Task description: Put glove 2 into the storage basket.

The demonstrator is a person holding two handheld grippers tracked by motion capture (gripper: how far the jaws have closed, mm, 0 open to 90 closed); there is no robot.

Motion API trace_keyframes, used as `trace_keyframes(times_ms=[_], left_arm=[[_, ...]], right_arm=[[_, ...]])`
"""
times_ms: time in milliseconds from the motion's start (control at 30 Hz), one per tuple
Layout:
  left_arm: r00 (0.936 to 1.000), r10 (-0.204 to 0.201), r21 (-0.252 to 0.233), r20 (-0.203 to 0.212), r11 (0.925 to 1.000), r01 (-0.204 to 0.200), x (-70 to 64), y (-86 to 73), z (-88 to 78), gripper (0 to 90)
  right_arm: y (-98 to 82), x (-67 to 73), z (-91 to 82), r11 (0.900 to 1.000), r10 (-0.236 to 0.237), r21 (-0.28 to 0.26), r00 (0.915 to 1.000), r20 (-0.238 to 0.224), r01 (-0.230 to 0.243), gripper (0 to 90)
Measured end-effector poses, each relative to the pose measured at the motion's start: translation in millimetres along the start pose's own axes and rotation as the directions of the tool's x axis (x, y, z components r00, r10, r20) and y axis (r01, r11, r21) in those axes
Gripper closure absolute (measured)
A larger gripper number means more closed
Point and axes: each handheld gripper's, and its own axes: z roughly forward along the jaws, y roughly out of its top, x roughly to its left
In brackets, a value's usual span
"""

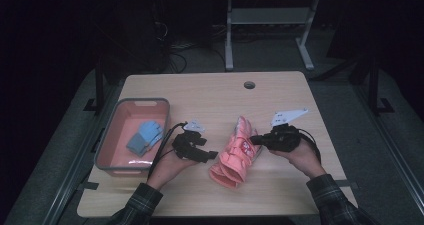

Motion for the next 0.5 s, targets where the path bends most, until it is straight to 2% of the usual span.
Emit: trace_keyframes(times_ms=[100, 167, 267, 500], left_arm=[[0.9997, -0.021, -0.034, -0.011, 0.9992, 0.021, 1.5, 3.3, -9.0, 27.1], [0.9998, -0.017, -0.046, -0.014, 0.9988, 0.016, 2.7, 5.4, -14.4, 26.7], [0.9996, -0.027, -0.071, 0.000, 0.9971, 0.027, 4.0, 6.7, -19.2, 26.1], [0.9997, -0.023, -0.079, 0.008, 0.9966, 0.023, 2.4, 8.4, -19.6, 25.0]], right_arm=[[3.4, -1.8, 6.8, 1.000, -0.004, -0.004, 0.9999, 0.012, 0.004, 89.9], [2.4, -3.4, 9.7, 1.000, 0.003, 0.001, 0.9998, 0.018, -0.003, 89.9], [-1.8, -6.3, 15.5, 1.000, 0.007, 0.015, 0.9997, 0.022, -0.008, 89.9], [-7.4, -7.2, 31.4, 0.998, 0.015, 0.067, 0.9996, 0.024, -0.017, 90.0]])
